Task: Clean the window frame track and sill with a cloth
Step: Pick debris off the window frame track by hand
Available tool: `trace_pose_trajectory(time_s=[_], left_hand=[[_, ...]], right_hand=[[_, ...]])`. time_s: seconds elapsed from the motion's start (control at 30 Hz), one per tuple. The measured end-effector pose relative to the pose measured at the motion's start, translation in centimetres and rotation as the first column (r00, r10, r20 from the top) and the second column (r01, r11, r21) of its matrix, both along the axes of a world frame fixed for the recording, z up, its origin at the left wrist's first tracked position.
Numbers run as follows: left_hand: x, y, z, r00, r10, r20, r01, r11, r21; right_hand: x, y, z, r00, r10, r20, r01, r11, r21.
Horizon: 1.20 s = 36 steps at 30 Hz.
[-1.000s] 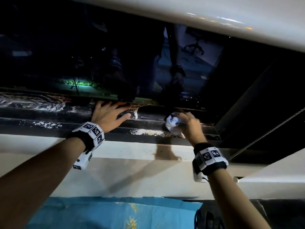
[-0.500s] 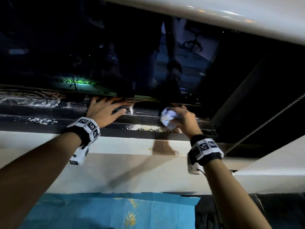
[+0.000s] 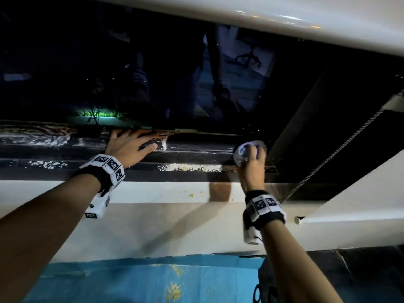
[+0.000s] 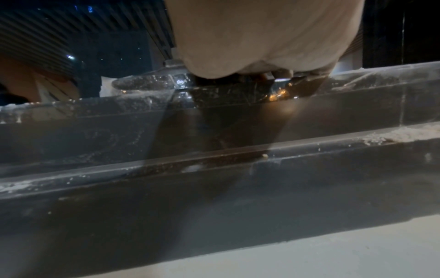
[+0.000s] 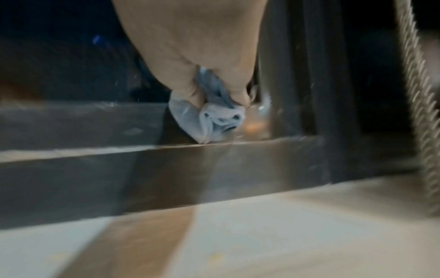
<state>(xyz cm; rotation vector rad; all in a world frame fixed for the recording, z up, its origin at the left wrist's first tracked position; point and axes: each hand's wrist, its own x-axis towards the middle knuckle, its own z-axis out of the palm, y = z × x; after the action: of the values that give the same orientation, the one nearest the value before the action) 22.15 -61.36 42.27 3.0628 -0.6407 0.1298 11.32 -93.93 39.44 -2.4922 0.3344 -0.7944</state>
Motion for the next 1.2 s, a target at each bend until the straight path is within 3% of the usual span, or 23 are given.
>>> trace_pose_trajectory(time_s=[0.1,0.17,0.23,0.3,0.43,0.57,0.77,0.87,0.93,0.97,1.07,1.2], left_hand=[[-0.1,0.0,0.0,1.0,0.003,0.007,-0.003,1.0,-0.008],[-0.1,-0.1,0.0,1.0,0.001,0.016,-0.001,1.0,-0.011],[-0.2,-0.2,0.0,1.0,0.008,0.008,-0.008,1.0,-0.004],[-0.2,-0.1,0.0,1.0,0.018,0.003,-0.018,1.0,-0.001],[0.0,0.0,-0.2,1.0,0.022,0.009,-0.022,1.0,-0.001],[0.0,-0.2,-0.2,1.0,0.031,0.008,-0.031,1.0,0.004],[0.3,0.2,-0.3,1.0,0.009,0.02,-0.008,1.0,-0.014],[0.3,0.4,-0.3,1.0,-0.01,0.012,0.011,1.0,-0.023],[0.4,0.6,0.0,0.999,-0.037,-0.011,0.037,0.999,-0.028],[0.5,0.6,0.2,0.998,-0.061,-0.021,0.06,0.997,-0.041],[0.8,1.7,1.6,0.993,-0.115,0.02,0.117,0.98,-0.159],[1.7,4.5,2.5,0.971,-0.082,0.226,0.12,0.979,-0.163]], right_hand=[[-0.9,3.0,0.8,0.985,0.165,0.049,-0.168,0.984,0.062],[-1.4,2.9,1.7,0.979,0.177,0.105,-0.184,0.981,0.059],[-1.4,1.6,1.9,0.991,0.0,0.137,-0.017,0.993,0.12],[-1.2,0.6,1.8,0.983,-0.179,0.036,0.171,0.971,0.167],[-0.2,2.5,1.6,0.961,-0.256,-0.102,0.269,0.954,0.135],[0.1,6.3,1.0,0.973,-0.157,-0.169,0.18,0.975,0.13],[-0.8,7.0,1.8,0.987,0.159,-0.033,-0.15,0.969,0.195],[0.5,5.5,4.1,0.993,0.107,0.058,-0.113,0.987,0.114],[2.1,4.7,5.1,0.999,-0.036,-0.028,0.037,0.999,0.032],[2.9,4.5,5.4,0.981,-0.125,-0.151,0.127,0.992,0.006],[5.3,5.5,5.5,0.839,-0.241,-0.487,0.276,0.961,0.001],[8.3,11.0,4.6,0.848,-0.203,-0.49,0.214,0.976,-0.035]])
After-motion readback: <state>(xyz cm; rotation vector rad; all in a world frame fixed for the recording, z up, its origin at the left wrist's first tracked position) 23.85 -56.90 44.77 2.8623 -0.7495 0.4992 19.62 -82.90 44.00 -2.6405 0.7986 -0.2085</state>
